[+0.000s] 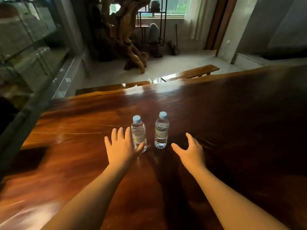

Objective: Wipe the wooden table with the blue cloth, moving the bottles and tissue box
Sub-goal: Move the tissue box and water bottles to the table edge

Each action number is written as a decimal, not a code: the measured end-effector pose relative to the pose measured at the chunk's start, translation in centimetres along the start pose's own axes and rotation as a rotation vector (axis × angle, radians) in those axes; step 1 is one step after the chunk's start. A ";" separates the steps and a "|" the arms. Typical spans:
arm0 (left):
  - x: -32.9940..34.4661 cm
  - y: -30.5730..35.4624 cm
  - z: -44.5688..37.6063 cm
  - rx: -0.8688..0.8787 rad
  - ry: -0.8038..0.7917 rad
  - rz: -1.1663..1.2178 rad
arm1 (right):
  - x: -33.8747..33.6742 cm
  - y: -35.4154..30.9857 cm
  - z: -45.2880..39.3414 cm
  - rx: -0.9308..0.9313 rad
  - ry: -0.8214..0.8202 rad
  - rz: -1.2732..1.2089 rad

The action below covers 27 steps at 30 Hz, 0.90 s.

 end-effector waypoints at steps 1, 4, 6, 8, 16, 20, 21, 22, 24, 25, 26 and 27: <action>0.7 0.2 -0.9 -0.004 -0.004 -0.001 | 0.7 -0.1 -1.2 -0.008 -0.015 -0.003; 2.5 0.3 -3.3 -0.084 -0.033 0.069 | 3.4 -0.5 -4.3 -0.025 -0.098 -0.051; 3.9 0.3 -4.6 -0.130 -0.045 0.205 | 5.4 -0.8 -6.2 -0.026 -0.166 -0.096; 5.2 0.4 -5.5 -0.153 -0.071 0.490 | 7.1 -1.2 -7.8 -0.024 -0.213 -0.162; 7.5 1.1 -5.5 -0.285 -0.008 0.855 | 11.3 -2.4 -11.1 0.023 -0.095 -0.361; 6.2 -0.3 -4.0 -0.323 0.014 0.900 | 12.2 -3.1 -10.5 0.028 -0.062 -0.340; 5.6 -1.1 -3.4 -0.344 0.031 0.915 | 12.5 -3.6 -10.2 0.023 -0.072 -0.336; 4.9 -2.0 -2.7 -0.368 0.053 0.923 | 13.0 -4.2 -9.7 0.009 -0.088 -0.326; 3.3 -4.1 -1.3 -0.410 0.094 0.930 | 14.0 -5.6 -8.7 -0.026 -0.121 -0.312; 2.4 -5.6 -0.4 -0.441 0.124 0.931 | 14.8 -6.6 -7.9 -0.045 -0.147 -0.311; 1.4 -7.1 0.6 -0.474 0.161 0.927 | 15.5 -7.8 -7.0 -0.061 -0.174 -0.314; 0.3 -8.7 1.7 -0.504 0.207 0.919 | 16.4 -9.1 -6.1 -0.080 -0.204 -0.321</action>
Point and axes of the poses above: each hand's wrist, its own z-axis away from the middle knuckle, its own x-axis out of the palm, y = z × x, the point moved 2 cm from there along -z, towards the middle knuckle, and after that the axes turned 6 degrees about z, right-handed, at the moved point
